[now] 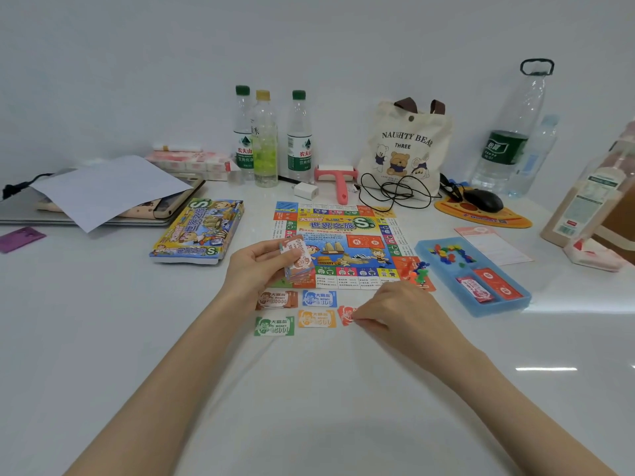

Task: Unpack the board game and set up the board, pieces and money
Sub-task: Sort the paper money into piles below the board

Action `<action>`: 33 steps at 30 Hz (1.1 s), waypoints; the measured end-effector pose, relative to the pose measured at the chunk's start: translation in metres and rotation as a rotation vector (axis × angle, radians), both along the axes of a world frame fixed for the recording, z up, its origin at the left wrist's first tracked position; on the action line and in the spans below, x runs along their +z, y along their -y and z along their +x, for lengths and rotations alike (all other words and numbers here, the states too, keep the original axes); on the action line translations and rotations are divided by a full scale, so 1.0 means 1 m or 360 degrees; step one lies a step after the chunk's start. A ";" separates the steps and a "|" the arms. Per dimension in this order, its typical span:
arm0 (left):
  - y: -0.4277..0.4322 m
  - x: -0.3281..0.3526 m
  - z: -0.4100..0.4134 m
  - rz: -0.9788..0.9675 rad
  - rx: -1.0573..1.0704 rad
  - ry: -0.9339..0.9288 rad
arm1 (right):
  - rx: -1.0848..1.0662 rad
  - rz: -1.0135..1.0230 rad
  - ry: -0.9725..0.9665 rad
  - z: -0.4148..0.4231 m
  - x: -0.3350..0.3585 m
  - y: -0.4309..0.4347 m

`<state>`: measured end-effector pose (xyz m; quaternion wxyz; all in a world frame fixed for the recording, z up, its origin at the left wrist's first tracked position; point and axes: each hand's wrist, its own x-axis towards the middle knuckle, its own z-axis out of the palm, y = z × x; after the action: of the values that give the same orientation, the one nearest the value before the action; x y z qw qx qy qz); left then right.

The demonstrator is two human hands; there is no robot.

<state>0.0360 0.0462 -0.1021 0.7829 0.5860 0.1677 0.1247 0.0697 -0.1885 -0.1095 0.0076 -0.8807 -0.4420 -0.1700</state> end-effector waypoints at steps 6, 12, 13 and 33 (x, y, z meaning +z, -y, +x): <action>0.001 0.002 -0.001 -0.0045 -0.0006 0.0014 | -0.0057 0.0040 0.0131 0.002 0.001 -0.004; 0.000 0.002 -0.001 -0.0052 -0.0007 0.0027 | -0.0121 0.0101 0.0200 0.006 -0.001 -0.010; 0.000 0.003 -0.002 -0.0050 -0.0010 0.0028 | -0.0123 0.0115 0.0206 0.008 -0.003 -0.011; 0.009 0.006 -0.006 -0.0027 -0.0131 0.0048 | -0.0253 0.1379 -0.1251 -0.001 0.020 -0.060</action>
<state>0.0298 0.0373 -0.0966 0.7947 0.5838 0.1326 0.0997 0.0689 -0.1287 -0.0894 0.5171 -0.8247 -0.2290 0.0039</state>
